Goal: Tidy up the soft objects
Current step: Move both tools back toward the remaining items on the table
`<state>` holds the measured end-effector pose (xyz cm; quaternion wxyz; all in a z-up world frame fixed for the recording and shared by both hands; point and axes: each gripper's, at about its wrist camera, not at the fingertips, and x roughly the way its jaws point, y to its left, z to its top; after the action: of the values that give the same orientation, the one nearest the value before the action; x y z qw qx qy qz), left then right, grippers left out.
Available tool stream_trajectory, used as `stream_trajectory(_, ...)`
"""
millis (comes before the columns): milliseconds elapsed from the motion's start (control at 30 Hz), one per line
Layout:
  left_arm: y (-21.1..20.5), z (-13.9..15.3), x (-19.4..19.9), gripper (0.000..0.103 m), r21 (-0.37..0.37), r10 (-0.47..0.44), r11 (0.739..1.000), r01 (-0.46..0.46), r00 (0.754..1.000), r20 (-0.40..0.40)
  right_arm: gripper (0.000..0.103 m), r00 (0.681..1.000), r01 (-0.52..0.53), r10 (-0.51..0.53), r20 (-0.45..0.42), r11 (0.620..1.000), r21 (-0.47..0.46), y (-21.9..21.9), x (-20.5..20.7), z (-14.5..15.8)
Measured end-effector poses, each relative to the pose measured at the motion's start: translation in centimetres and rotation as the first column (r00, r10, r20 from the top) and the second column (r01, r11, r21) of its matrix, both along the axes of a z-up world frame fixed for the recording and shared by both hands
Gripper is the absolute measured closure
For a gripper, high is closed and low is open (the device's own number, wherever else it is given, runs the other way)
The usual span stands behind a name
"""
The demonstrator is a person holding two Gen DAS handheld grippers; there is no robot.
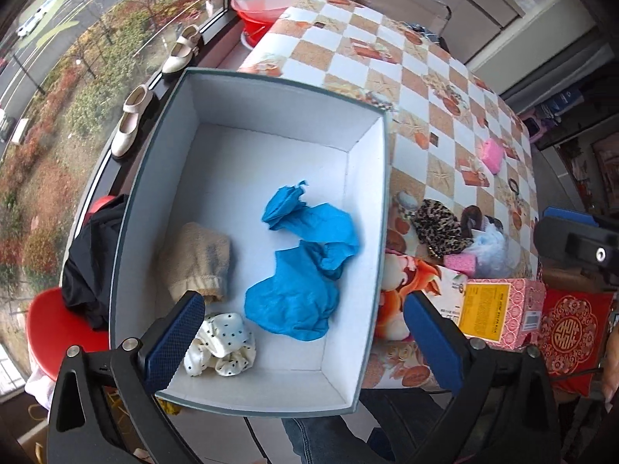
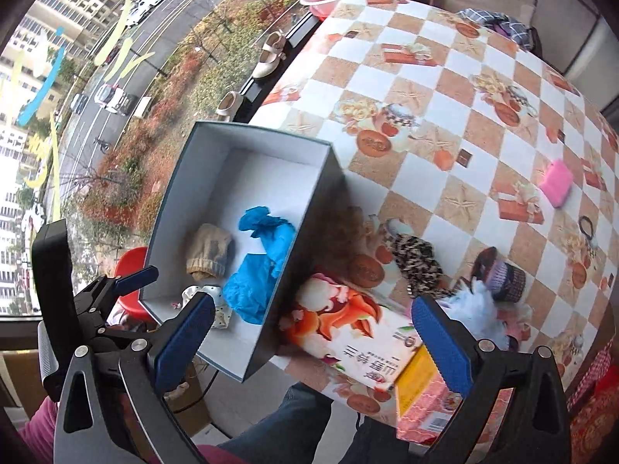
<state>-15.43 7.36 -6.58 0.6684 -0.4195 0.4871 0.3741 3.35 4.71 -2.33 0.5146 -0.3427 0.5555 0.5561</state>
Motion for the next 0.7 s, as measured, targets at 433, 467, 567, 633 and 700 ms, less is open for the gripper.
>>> stream_trajectory(433, -1.0, 0.0, 11.6, 0.0, -0.015, -0.237, 0.972, 0.236, 0.97, -0.057, 0.0, 0.968, 0.22, -0.243, -0.067, 0.943, -0.251, -3.7, 15.3, -7.4)
stream_trajectory(467, -1.1, -0.3, 12.1, 0.0, -0.021, -0.245, 0.969, 0.245, 0.967, -0.069, 0.0, 0.968, 0.205, -0.237, -0.084, 0.938, -0.278, -3.6, 15.7, -8.5)
stream_trajectory(567, -1.0, -1.1, 13.5, 0.0, -0.044, -0.258, 0.966, 0.254, 0.961, -0.1, 0.0, 0.974, 0.127, -0.184, -0.129, 0.924, -0.36, -3.0, 15.9, -11.9)
stream_trajectory(633, -0.8, -1.8, 14.2, 0.0, -0.064, -0.259, 0.965, 0.253, 0.959, -0.118, 0.0, 0.98, 0.055, -0.128, -0.151, 0.909, -0.414, -2.6, 15.6, -14.2)
stream_trajectory(700, -0.6, -2.7, 15.2, 0.0, -0.081, -0.262, 0.964, 0.253, 0.954, -0.142, 0.0, 0.982, -0.009, -0.077, -0.17, 0.889, -0.458, -2.3, 15.1, -16.4)
